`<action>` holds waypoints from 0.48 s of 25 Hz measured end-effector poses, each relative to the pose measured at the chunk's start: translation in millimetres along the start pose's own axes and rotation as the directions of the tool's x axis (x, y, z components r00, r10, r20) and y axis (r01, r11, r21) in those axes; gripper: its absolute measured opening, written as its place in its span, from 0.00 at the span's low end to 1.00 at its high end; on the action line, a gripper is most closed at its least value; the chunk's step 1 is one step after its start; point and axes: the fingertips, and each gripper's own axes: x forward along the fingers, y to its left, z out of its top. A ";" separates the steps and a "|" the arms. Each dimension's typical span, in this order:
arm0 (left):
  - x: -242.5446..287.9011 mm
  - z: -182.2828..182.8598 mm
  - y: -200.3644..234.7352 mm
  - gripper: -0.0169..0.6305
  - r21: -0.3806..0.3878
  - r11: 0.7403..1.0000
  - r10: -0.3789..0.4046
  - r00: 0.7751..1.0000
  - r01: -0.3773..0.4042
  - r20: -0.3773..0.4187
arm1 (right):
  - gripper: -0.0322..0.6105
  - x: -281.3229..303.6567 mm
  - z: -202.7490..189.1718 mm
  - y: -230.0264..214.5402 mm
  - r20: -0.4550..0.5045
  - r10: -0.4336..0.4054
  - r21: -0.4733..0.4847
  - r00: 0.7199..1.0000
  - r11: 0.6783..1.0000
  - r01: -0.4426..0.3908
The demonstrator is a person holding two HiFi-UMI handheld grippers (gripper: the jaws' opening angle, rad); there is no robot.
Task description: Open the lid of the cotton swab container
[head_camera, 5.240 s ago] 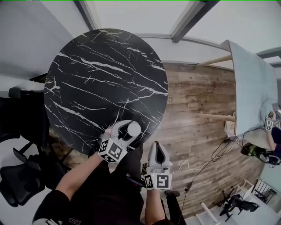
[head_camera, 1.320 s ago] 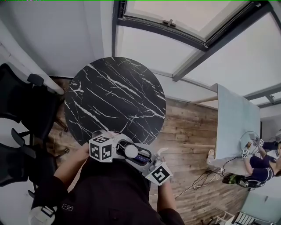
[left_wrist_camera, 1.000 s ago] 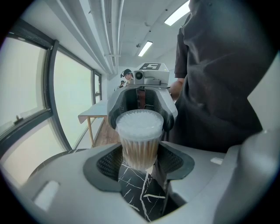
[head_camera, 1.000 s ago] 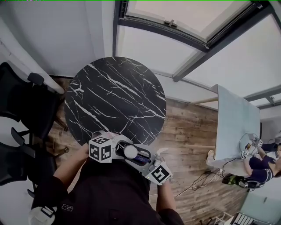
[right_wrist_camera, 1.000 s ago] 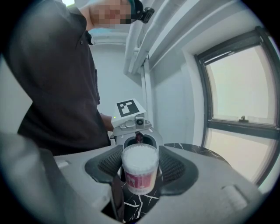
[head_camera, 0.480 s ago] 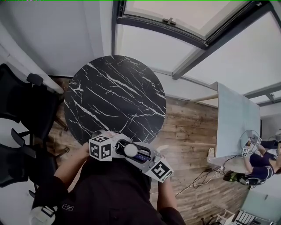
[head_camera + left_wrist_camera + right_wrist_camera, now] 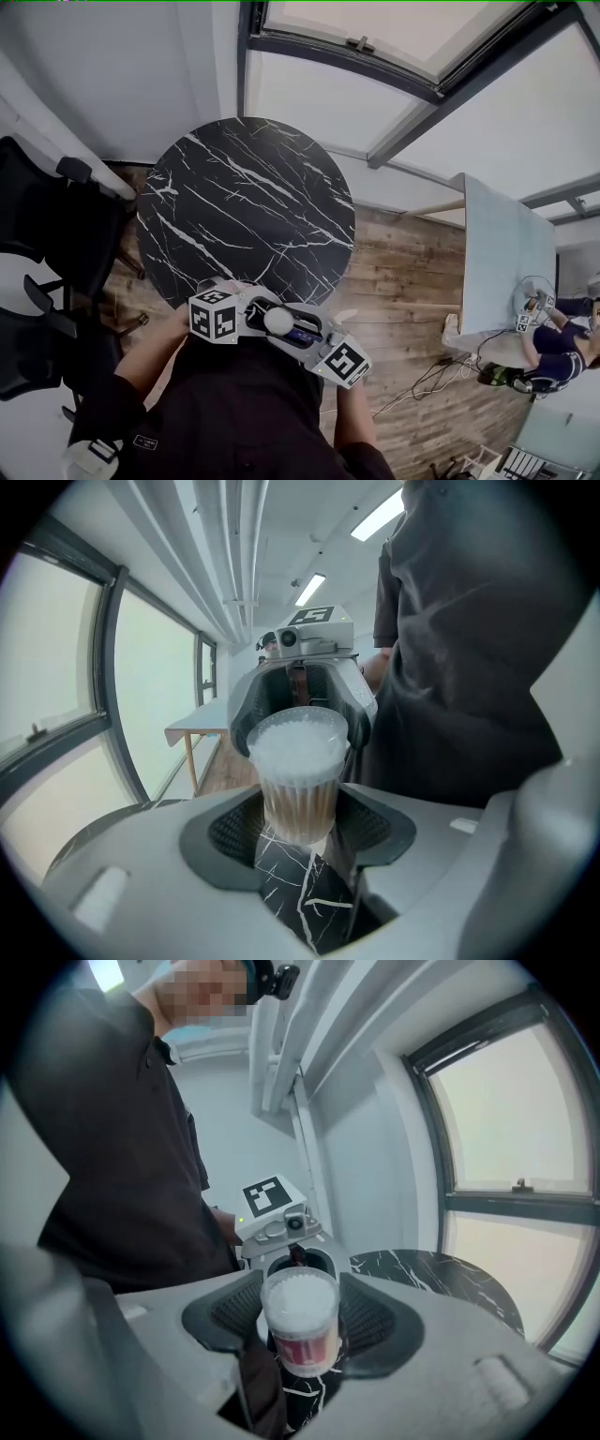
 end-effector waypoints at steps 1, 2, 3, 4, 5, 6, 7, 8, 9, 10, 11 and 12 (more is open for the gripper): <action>0.2 -0.1 0.1 0.41 0.000 1.000 0.000 1.000 0.000 0.000 | 0.45 0.3 3.3 0.0 0.002 -0.006 0.008 1.000 1.000 0.006; 0.5 -0.3 -0.1 0.41 0.001 1.000 0.001 1.000 -0.001 -0.001 | 0.45 0.6 5.5 0.2 0.003 -0.009 0.018 1.000 1.000 0.009; 0.7 -0.9 -0.3 0.41 0.004 1.000 0.003 1.000 -0.003 -0.004 | 0.45 0.7 5.7 0.4 0.003 -0.009 0.026 1.000 1.000 0.009; 1.0 -1.6 -0.4 0.41 0.009 1.000 0.007 1.000 -0.007 -0.008 | 0.45 0.5 4.2 0.4 0.004 -0.006 0.034 1.000 0.999 0.005; 1.0 -2.1 -0.5 0.41 0.013 1.000 0.010 1.000 -0.010 -0.010 | 0.45 0.1 1.4 0.0 0.006 0.001 0.043 1.000 0.999 -0.001; 0.7 -2.5 -0.6 0.41 0.015 1.000 0.012 1.000 -0.012 -0.010 | 0.45 -0.5 -1.9 -1.2 0.009 0.007 0.052 1.000 0.999 -0.007; 0.2 -2.8 -0.6 0.41 0.015 1.000 0.013 1.000 -0.013 -0.010 | 0.45 -0.9 -3.7 -2.7 0.012 0.010 0.064 1.000 0.998 -0.011; -0.3 -3.2 -0.6 0.41 0.017 1.000 0.014 1.000 -0.013 -0.011 | 0.45 -0.6 -3.3 -3.8 0.016 0.014 0.078 1.000 0.997 -0.015; -0.5 -4.0 -1.0 0.41 0.019 1.000 0.014 1.000 -0.013 -0.014 | 0.45 0.0 -2.0 -4.0 0.020 0.019 0.091 1.000 0.996 -0.021; -0.4 -4.9 -1.7 0.41 0.023 1.000 0.013 1.000 -0.012 -0.019 | 0.45 0.5 -1.5 -3.6 0.022 0.026 0.103 0.999 0.994 -0.028; 0.0 -5.8 -2.5 0.41 0.028 1.000 0.012 1.000 -0.011 -0.024 | 0.45 0.7 -1.8 -3.0 0.022 0.034 0.115 0.999 0.993 -0.036; 0.4 -6.4 -3.4 0.41 0.031 0.999 0.010 1.000 -0.009 -0.028 | 0.45 0.4 -2.7 -2.3 0.019 0.042 0.128 0.999 0.991 -0.044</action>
